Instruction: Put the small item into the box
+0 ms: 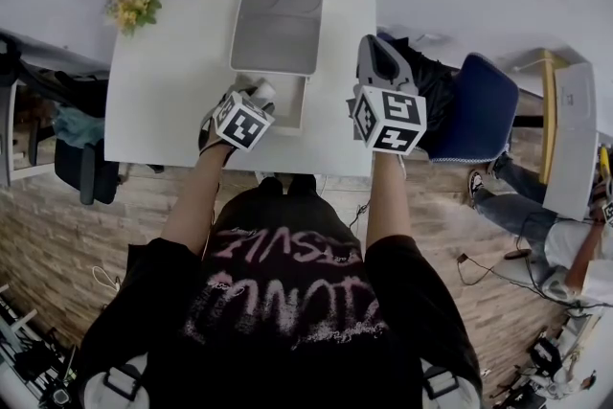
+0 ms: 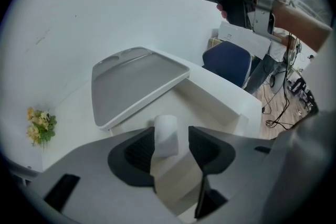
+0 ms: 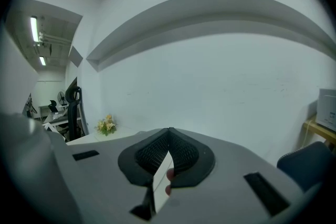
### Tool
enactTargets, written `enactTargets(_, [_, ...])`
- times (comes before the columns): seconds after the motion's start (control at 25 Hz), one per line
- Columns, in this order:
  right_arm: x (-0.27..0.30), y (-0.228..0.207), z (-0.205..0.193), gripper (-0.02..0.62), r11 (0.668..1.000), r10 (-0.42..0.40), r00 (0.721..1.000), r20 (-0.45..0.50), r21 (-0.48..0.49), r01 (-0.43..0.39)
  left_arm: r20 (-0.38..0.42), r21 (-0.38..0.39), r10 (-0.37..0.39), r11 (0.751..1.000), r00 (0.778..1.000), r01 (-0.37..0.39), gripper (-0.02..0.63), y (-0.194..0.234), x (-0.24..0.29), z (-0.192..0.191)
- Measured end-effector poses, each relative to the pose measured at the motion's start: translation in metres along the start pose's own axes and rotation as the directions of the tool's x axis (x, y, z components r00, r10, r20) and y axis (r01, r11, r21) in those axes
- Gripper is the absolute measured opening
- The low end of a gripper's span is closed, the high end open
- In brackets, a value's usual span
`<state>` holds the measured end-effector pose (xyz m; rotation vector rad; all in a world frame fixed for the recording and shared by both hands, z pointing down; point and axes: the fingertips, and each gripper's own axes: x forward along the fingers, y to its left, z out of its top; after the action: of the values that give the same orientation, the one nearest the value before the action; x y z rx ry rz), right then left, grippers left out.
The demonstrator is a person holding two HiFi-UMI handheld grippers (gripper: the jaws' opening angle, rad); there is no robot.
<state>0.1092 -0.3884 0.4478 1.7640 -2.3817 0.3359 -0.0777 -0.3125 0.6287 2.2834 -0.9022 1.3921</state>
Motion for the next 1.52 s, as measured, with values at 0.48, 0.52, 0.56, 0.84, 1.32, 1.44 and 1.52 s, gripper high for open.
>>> enactTargets(0.48, [-0.002, 0.009, 0.004, 0.012, 1.0, 0.015, 1.0, 0.007, -0.008, -0.015, 0.074, -0.045, 0.05, 0.998, 0.996, -0.047, 0.187, 0.01, -0.022, 0.007])
enactTargets(0.52, [-0.003, 0.009, 0.005, 0.012, 1.0, 0.016, 1.0, 0.008, -0.009, -0.016, 0.08, -0.049, 0.055, 0.998, 0.995, -0.051, 0.186, 0.01, -0.023, 0.008])
enactTargets(0.56, [-0.003, 0.01, 0.005, 0.012, 1.0, 0.017, 1.0, 0.009, -0.01, -0.017, 0.087, -0.052, 0.06, 0.997, 0.994, -0.056, 0.179, 0.011, -0.025, 0.009])
enactTargets(0.84, [-0.004, 0.014, 0.007, 0.012, 1.0, 0.024, 1.0, 0.012, -0.014, -0.024, 0.124, -0.104, 0.094, 0.991, 0.988, -0.082, 0.109, 0.019, -0.035, 0.009])
enactTargets(1.32, [-0.007, 0.018, 0.009, 0.012, 0.999, 0.026, 1.0, 0.011, -0.019, -0.026, 0.245, -0.208, 0.201, 0.966, 0.948, -0.151, 0.003, 0.044, -0.069, 0.026])
enactTargets(1.44, [-0.007, 0.02, 0.013, 0.011, 0.999, 0.028, 0.999, 0.018, -0.022, -0.028, 0.263, -0.24, 0.216, 0.959, 0.94, -0.153, 0.003, 0.05, -0.077, 0.031])
enactTargets(1.52, [-0.007, 0.022, 0.015, 0.012, 0.999, 0.028, 0.999, 0.02, -0.024, -0.027, 0.28, -0.245, 0.227, 0.957, 0.933, -0.159, 0.003, 0.055, -0.082, 0.036])
